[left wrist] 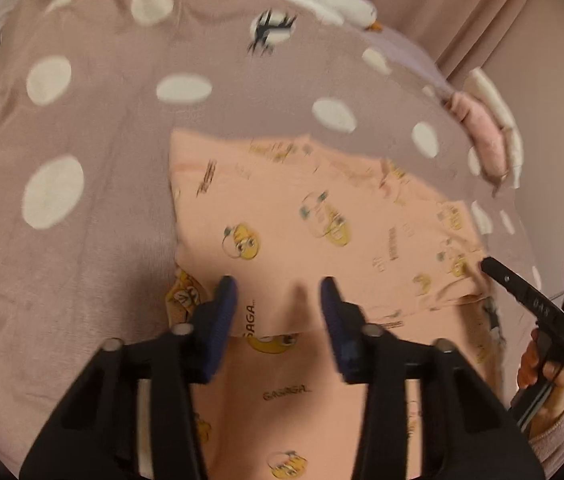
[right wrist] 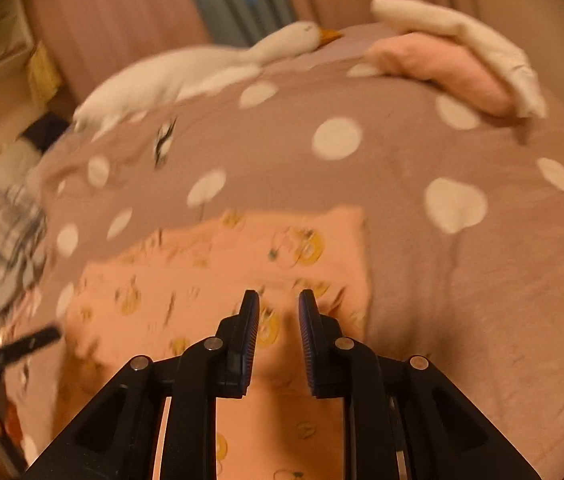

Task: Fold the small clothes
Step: 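Move both grippers to the hem of the shirt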

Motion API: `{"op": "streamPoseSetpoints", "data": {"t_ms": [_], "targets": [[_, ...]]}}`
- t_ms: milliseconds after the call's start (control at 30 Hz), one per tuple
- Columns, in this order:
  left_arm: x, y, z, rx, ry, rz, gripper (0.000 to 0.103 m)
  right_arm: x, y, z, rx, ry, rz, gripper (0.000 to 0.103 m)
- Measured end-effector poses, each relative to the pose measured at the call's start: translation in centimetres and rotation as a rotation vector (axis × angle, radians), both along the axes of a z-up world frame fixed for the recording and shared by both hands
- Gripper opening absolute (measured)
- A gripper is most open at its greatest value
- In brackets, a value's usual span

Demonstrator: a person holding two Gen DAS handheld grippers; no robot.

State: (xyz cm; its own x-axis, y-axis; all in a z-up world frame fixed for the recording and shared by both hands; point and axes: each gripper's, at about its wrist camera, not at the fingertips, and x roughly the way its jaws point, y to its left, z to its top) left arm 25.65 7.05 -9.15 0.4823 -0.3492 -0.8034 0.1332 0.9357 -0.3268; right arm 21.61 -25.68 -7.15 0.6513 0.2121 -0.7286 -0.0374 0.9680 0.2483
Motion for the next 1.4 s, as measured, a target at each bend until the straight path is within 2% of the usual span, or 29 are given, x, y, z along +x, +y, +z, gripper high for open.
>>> {"op": "streamPoseSetpoints", "data": {"t_ms": [67, 100, 200, 233, 333, 400, 433, 467, 500, 567, 800, 900, 967, 1033, 1100, 1200, 1400], "targets": [[0.6, 0.2, -1.7, 0.037, 0.042, 0.012, 0.027, 0.4, 0.7, -1.1, -0.04, 0.041, 0.013, 0.019], [0.6, 0.5, -2.3, 0.044, 0.052, 0.018, 0.028, 0.6, 1.0, -1.8, -0.058, 0.069, 0.012, 0.019], [0.6, 1.5, -2.5, 0.0, 0.054, 0.032, 0.028, 0.9, 0.8, -3.3, -0.066, 0.102, 0.002, 0.019], [0.6, 1.9, -2.5, -0.018, 0.062, 0.037, 0.025, 0.8, 0.8, -3.2, -0.064, 0.098, 0.001, 0.019], [-0.4, 2.6, -1.7, -0.036, 0.062, 0.05, 0.028, 0.3, 0.5, -2.4, -0.042, 0.109, -0.006, 0.019], [-1.8, 3.1, -1.0, -0.035, 0.059, 0.056, 0.045, -1.0, 0.2, -1.2, -0.01, 0.089, 0.006, 0.022], [-3.0, 3.6, -0.7, -0.028, 0.054, 0.068, 0.065, -1.6, 0.1, -1.0, 0.002, 0.08, 0.011, 0.025], [-4.0, 4.1, -0.4, -0.026, 0.041, 0.08, 0.076, -2.5, -0.3, -0.5, 0.02, 0.07, 0.019, 0.035], [-5.2, 4.7, -0.1, -0.034, 0.023, 0.09, 0.076, -3.4, -0.6, -0.3, 0.034, 0.063, 0.023, 0.045], [-6.9, 5.7, -0.1, -0.057, 0.028, 0.096, 0.076, -5.3, -1.4, 0.1, 0.069, 0.052, 0.022, 0.05], [-11.8, 8.2, -1.5, -0.102, 0.073, 0.105, 0.076, -10.6, -5.5, -1.2, 0.156, 0.119, -0.051, 0.05], [-12.5, 8.6, -2.3, -0.124, 0.093, 0.113, 0.076, -11.7, -7.3, -1.8, 0.214, 0.141, -0.104, 0.05], [-12.7, 8.6, -2.4, -0.158, 0.096, 0.103, 0.08, -12.0, -8.2, -2.6, 0.273, 0.161, -0.117, 0.05], [-12.5, 8.3, -2.4, -0.181, 0.099, 0.097, 0.081, -11.8, -8.4, -3.8, 0.334, 0.2, -0.12, 0.051], [-12.4, 8.0, -2.5, -0.213, 0.109, 0.078, 0.081, -11.6, -8.2, -4.6, 0.353, 0.208, -0.131, 0.051], [-12.7, 7.3, -2.6, -0.236, 0.113, 0.046, 0.081, -11.6, -7.7, -4.7, 0.393, 0.191, -0.114, 0.054], [-13.8, 7.2, -3.0, -0.307, 0.126, 0.011, 0.081, -12.0, -6.0, -4.9, 0.433, 0.229, -0.016, 0.054]]}}
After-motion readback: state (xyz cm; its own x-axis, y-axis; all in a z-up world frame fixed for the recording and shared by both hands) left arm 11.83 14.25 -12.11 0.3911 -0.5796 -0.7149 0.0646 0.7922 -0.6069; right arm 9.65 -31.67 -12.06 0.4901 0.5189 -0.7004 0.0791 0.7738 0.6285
